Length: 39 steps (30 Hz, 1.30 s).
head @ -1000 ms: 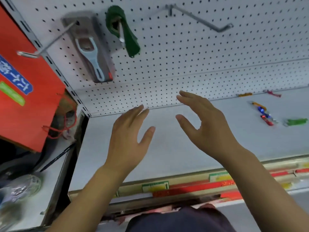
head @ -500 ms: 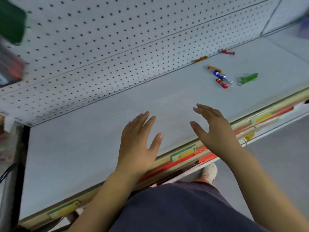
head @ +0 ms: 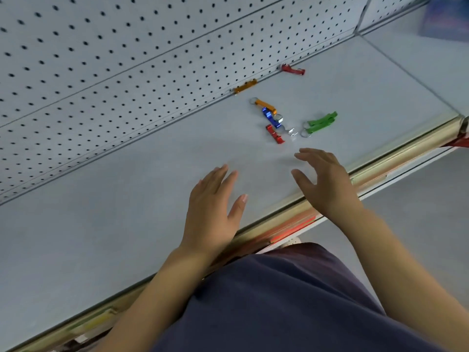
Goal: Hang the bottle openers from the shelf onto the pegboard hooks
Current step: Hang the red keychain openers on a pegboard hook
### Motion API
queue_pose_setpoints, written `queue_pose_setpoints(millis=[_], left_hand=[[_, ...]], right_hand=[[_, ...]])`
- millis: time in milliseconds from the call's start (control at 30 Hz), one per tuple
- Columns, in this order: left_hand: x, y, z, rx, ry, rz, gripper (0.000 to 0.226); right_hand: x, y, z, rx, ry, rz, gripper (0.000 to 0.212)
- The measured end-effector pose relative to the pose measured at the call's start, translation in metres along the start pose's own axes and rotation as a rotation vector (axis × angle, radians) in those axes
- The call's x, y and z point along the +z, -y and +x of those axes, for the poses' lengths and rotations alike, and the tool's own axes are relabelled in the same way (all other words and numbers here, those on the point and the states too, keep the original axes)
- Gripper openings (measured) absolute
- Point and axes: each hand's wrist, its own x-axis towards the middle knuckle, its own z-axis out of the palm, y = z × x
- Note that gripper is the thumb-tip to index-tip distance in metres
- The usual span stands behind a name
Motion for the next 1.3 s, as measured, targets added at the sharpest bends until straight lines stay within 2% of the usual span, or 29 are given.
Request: queue_pose_setpoints(millis=[167, 467, 700, 800, 867, 1033, 1167, 1300], left_hand=[[0.023, -0.031, 0.048, -0.108, -0.021, -0.125, 0.055], [0.043, -0.062, 0.13, -0.358, 0.003, -0.248, 0.053], [0.05, -0.052, 0.178, -0.49, -0.065, -0.294, 0.043], [0.05, -0.051, 0.188, -0.484, -0.041, -0.297, 0.038], [0.05, -0.051, 0.191, -0.467, -0.035, -0.285, 0.034], [0.055, -0.046, 0.197, -0.434, -0.053, -0.285, 0.021], [0.051, -0.044, 0.202, -0.456, -0.03, -0.32, 0.012], [0.042, -0.044, 0.2, -0.518, -0.002, -0.384, 0.008]], right_hand=[[-0.026, -0.031, 0.063, -0.063, 0.061, 0.0, 0.037], [-0.046, -0.033, 0.189, -0.144, 0.129, -0.059, 0.039], [-0.036, -0.046, 0.266, -0.057, 0.049, -0.009, 0.042], [-0.022, -0.052, 0.283, 0.007, 0.073, -0.075, 0.045], [-0.016, -0.054, 0.29, 0.024, 0.061, -0.106, 0.038], [-0.013, -0.065, 0.295, 0.023, 0.011, -0.005, 0.023], [-0.017, -0.062, 0.295, 0.034, 0.072, -0.03, 0.021], [-0.022, -0.052, 0.272, 0.068, 0.075, 0.143, 0.021]])
